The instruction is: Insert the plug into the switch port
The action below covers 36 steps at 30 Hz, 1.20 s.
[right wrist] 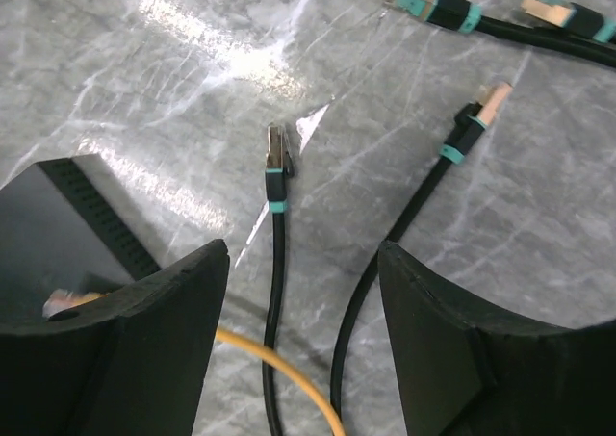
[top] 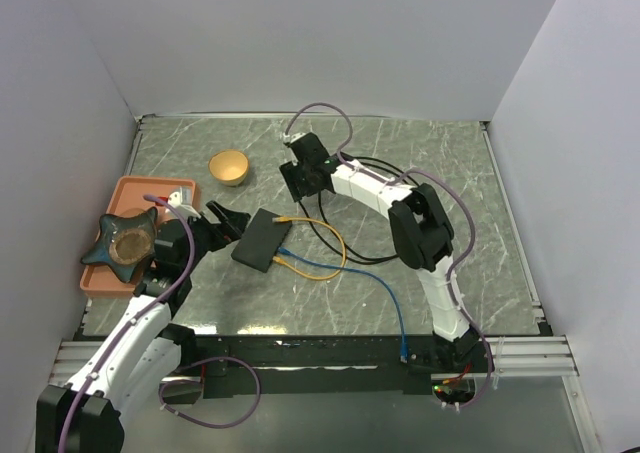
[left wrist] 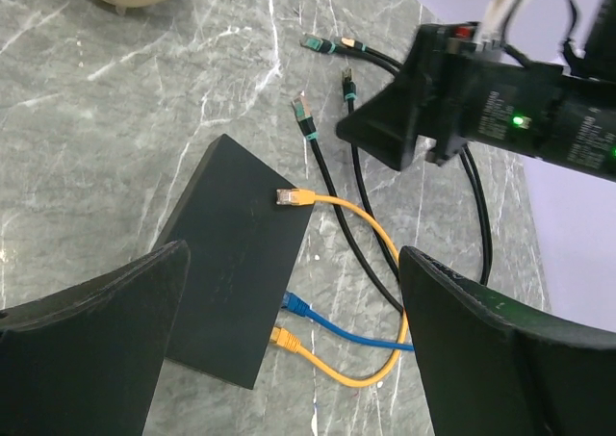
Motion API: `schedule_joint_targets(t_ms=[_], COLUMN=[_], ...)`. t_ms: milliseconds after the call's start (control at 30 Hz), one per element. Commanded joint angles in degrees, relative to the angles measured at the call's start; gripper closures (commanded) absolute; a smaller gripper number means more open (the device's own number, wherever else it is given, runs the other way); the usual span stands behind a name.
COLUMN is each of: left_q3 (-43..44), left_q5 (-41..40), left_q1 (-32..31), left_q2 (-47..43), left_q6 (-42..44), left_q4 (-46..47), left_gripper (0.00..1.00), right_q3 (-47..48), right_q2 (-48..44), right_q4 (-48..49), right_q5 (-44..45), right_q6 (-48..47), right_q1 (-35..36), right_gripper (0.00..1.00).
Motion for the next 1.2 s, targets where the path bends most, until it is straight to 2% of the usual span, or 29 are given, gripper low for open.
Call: schedule_joint_targets(t_ms=[0,100,233,300,600,667,700,767,800,867,1000,1167], left_q3=[1.04,0.96,0.96,0.78,1.13,1.48,1.48,1.57,1.48,1.57,1.83,1.92], left_q5=[1.58,1.58,1.67,1.58,1.14,1.22,1.23,1.31,1.49,1.49,1.58,1.40], left_q1=[0.16,0.16,0.16,0.16,0.16,0.16,0.16,0.16,0.16,0.16,0.16,0.16], left_q2=[0.54,0.63,0.72,0.54,-0.25,-0.42,-0.51,-1.12,-1.22,-1.65,-2.09,-2.45], left_q6=[0.99,1.17,1.35,1.35,2.22,2.31,2.31,2.31,2.23,2.23,2.23,2.23], left_q4=[2.50,2.59,2.42,2.68,1.28,0.92,0.66,0.66,0.66,0.48,-0.04,-0.66], left_gripper=[0.04,0.04,0.04,0.04,0.04,0.04,0.04,0.04,0.04,0.04,0.04,0.04], right_q3=[4.38,6.05,9.30,11.93,16.86,18.09,18.79,21.16,22.04,24.06,22.50,8.53], right_q2=[2.14,4.33,7.85,10.22,13.66,13.92,14.62,15.33,16.03,16.91,14.99,1.93], right_q4=[-1.82,-3.13,-5.95,-7.53,-12.10,-13.76,-14.56,-16.49,-18.33,-19.92,-20.29,-11.85], right_q5=[-0.21,1.19,2.77,3.92,4.98,3.23,2.70,0.50,-0.29,-2.57,-1.45,3.74], right_q6=[-1.02,-1.19,-1.37,-1.28,0.13,-0.40,-0.57,-2.15,-2.77,-4.26,-4.88,-3.39], right_q1=[1.05,1.66,2.37,2.72,1.76,1.06,1.14,1.05,1.05,1.14,1.14,-1.67], right_gripper=[0.29,0.30,0.36,0.46,0.47,0.53,0.63,0.77,0.89,0.98,1.00,1.00])
